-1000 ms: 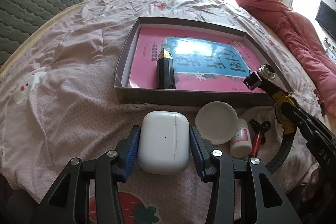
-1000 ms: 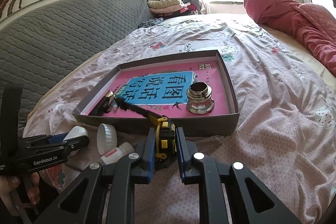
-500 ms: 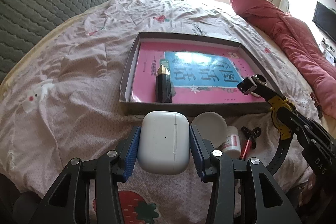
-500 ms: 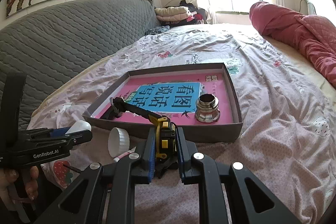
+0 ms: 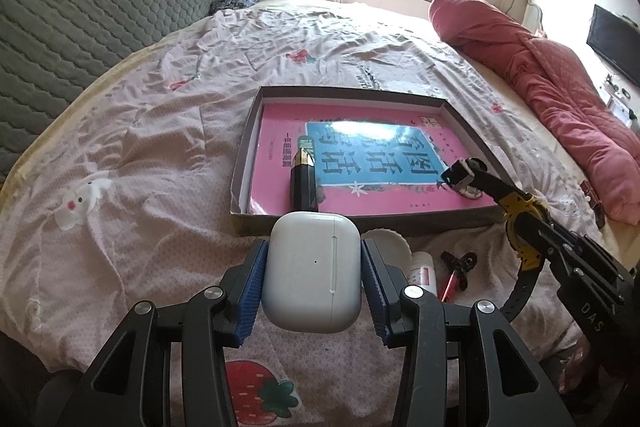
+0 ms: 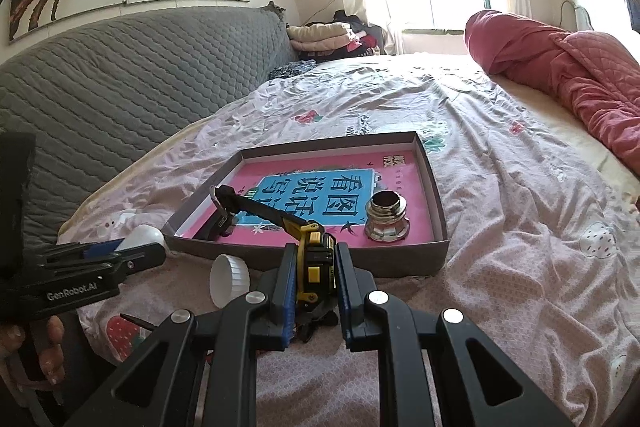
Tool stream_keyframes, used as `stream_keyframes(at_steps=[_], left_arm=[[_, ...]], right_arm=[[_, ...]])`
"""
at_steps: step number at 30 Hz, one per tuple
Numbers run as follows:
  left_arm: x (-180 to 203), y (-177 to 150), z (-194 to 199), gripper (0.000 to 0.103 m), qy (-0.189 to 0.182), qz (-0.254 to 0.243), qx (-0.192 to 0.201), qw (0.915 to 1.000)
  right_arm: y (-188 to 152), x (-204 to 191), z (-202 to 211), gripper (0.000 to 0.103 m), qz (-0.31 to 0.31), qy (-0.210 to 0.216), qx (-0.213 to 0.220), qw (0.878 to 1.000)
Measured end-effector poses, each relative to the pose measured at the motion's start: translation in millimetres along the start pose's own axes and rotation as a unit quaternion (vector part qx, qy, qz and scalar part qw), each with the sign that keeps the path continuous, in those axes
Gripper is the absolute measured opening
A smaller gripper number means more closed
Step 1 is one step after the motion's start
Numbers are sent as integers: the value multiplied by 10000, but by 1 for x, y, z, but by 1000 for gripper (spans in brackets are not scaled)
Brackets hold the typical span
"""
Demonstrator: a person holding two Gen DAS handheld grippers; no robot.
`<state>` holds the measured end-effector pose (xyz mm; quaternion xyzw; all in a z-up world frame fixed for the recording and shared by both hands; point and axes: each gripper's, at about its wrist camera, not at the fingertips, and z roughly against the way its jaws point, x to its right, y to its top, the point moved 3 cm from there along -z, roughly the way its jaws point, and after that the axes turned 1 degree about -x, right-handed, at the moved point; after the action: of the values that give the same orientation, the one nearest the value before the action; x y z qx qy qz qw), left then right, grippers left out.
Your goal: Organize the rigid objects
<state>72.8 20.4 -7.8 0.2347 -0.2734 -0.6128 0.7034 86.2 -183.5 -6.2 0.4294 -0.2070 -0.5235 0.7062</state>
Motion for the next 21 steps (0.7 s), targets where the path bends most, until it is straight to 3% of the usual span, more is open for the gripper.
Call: stream_keyframes(at_steps=[21], left_arm=[[-3, 8, 18, 47, -23, -78, 303, 9995]], right_arm=[[0, -6, 9, 18, 56, -408, 55, 9991]])
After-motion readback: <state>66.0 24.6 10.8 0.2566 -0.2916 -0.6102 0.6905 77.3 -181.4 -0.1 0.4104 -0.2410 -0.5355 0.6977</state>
